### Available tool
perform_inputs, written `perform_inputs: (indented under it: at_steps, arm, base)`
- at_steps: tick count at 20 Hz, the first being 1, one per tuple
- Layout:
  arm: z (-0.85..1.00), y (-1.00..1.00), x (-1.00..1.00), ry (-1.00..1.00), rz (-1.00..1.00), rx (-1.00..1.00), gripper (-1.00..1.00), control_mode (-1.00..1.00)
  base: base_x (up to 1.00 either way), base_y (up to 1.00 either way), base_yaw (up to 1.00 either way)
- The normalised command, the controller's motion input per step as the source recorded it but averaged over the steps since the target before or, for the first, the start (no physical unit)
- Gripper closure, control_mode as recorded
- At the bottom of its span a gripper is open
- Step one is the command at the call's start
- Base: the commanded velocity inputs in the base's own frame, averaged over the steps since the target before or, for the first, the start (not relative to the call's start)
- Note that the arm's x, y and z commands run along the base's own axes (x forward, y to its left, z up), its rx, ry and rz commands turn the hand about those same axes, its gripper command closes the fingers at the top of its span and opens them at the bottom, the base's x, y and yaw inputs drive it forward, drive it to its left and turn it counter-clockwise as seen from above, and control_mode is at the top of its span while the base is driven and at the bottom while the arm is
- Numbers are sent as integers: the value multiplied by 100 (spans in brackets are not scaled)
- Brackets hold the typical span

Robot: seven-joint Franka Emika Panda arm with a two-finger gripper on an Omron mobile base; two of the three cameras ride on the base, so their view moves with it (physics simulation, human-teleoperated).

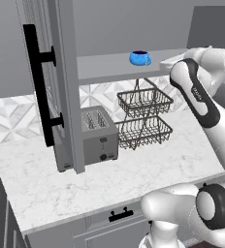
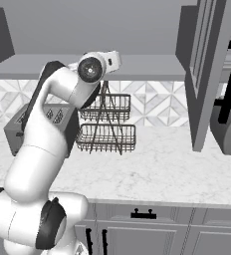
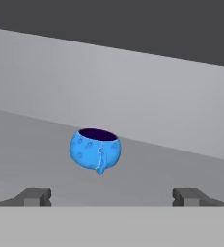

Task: Gather all objects into one cabinet and sort the glasses and bowls to opposite sides.

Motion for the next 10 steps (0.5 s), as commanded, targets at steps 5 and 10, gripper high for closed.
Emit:
perform_inputs:
  at_steps: [5, 10]
  arm:
    - [-18, 0, 28, 2, 2, 0, -100, -100]
    - [0, 0, 8, 0, 1, 0, -100, -100]
  base:
    - [0, 0, 0]
    - [0, 0, 0]
